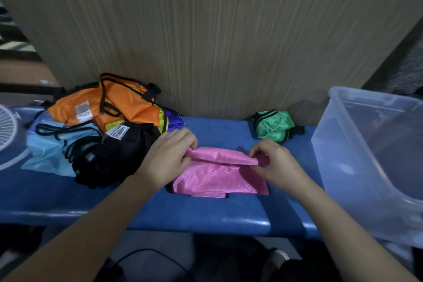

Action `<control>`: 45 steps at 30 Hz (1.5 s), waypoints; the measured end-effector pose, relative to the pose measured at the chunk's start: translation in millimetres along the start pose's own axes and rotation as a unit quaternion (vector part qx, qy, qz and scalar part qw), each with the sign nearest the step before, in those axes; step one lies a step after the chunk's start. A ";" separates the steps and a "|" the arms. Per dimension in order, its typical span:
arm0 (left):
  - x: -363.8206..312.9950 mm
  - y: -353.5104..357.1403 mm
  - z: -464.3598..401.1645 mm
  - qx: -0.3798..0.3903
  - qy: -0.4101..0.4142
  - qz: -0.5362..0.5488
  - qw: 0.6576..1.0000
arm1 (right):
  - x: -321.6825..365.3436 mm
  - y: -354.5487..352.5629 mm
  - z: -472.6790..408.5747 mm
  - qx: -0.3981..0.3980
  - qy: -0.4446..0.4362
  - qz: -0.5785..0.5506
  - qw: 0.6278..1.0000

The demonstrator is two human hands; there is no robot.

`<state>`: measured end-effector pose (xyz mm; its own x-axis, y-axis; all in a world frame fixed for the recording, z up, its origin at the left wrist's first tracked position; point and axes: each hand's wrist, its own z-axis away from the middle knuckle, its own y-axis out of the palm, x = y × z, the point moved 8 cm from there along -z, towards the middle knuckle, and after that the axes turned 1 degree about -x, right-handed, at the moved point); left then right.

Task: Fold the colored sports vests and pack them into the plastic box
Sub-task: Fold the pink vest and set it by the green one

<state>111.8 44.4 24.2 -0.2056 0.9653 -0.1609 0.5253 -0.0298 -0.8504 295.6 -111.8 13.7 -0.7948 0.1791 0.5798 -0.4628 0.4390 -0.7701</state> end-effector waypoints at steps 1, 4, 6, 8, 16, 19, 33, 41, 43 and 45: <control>-4.3 -2.7 3.7 0.001 0.009 0.001 1.000 | 1.9 -0.4 5.4 0.003 -0.005 -0.005 1.000; -16.2 -7.8 15.1 0.011 0.033 0.003 0.999 | 7.3 -1.2 18.1 0.025 -0.022 0.001 0.999; -22.5 -8.0 24.5 0.025 0.042 0.005 0.999 | 4.3 2.5 24.2 0.052 -0.017 0.014 0.998; -30.0 -7.1 35.2 0.038 0.049 0.009 0.998 | 1.5 8.8 30.1 0.078 -0.016 0.029 0.996; -43.2 2.4 55.4 0.052 0.034 -0.005 0.998 | -3.9 10.8 36.0 0.077 -0.026 0.047 0.996; -45.0 5.2 54.5 0.073 0.065 -0.019 0.995 | -5.3 16.9 37.5 0.093 -0.038 0.076 0.992; -57.4 -23.6 51.9 -0.031 0.059 0.030 0.997 | 21.9 13.8 32.4 0.029 -0.053 0.219 0.974; -32.6 34.3 43.4 0.135 -0.052 -0.002 0.990 | 15.4 62.3 36.8 0.099 -0.026 0.160 0.982; -27.0 49.8 56.7 0.171 -0.054 -0.014 0.984 | 11.6 68.6 39.8 0.111 -0.037 0.180 0.977; -23.1 55.3 68.0 0.184 -0.068 -0.022 0.980 | 9.8 70.9 41.2 0.120 -0.046 0.203 0.971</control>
<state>89.4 2.8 -53.2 -0.3428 0.9250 -0.1641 0.1853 -0.1047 -0.9771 238.9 -115.2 -46.3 -0.9577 0.2098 0.1968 -0.1725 0.1284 -0.9766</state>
